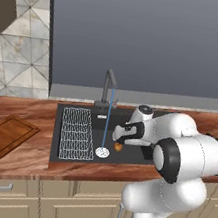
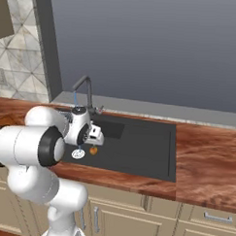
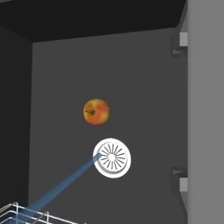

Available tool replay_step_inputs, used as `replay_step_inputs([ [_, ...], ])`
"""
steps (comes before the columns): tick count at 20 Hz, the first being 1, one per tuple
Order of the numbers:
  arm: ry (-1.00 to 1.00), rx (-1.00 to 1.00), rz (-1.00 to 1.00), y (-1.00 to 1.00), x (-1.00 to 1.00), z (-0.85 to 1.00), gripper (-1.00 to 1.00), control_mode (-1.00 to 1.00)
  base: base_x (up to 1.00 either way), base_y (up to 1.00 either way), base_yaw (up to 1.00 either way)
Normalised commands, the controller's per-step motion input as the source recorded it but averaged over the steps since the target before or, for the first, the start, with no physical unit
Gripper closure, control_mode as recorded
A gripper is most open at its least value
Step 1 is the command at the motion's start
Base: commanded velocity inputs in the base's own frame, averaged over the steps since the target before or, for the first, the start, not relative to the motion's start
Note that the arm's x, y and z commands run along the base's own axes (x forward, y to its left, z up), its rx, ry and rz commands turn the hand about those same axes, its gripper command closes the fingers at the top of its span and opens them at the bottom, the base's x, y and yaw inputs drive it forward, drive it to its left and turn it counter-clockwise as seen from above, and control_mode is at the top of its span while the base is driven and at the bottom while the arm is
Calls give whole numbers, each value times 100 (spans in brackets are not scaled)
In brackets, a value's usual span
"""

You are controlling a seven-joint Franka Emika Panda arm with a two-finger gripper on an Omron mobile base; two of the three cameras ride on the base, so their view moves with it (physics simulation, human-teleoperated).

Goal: Pick the apple from the sink and place it on the cutting board to airdry. Then turn off the sink faucet.

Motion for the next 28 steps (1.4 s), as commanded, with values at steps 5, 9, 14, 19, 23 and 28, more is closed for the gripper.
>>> replay_step_inputs([
  [5, 0, 0, 0, 2, 11, -27, -100, -100, 0, 0, 0],
  [9, 0, 0, 0, 6, 15, -29, -100, -100, 0, 0, 0],
  [14, 0, 0, 0, 9, 17, -31, -100, -100, 0, 0, 0],
  [19, 0, 0, 0, 4, 18, -28, -100, -100, 0, 0, 0],
  [23, 0, 0, 0, 0, 21, -25, -100, -100, 0, 0, 0],
  [28, 0, 0, 0, 0, 23, -16, -100, -100, 0, 0, 0],
])
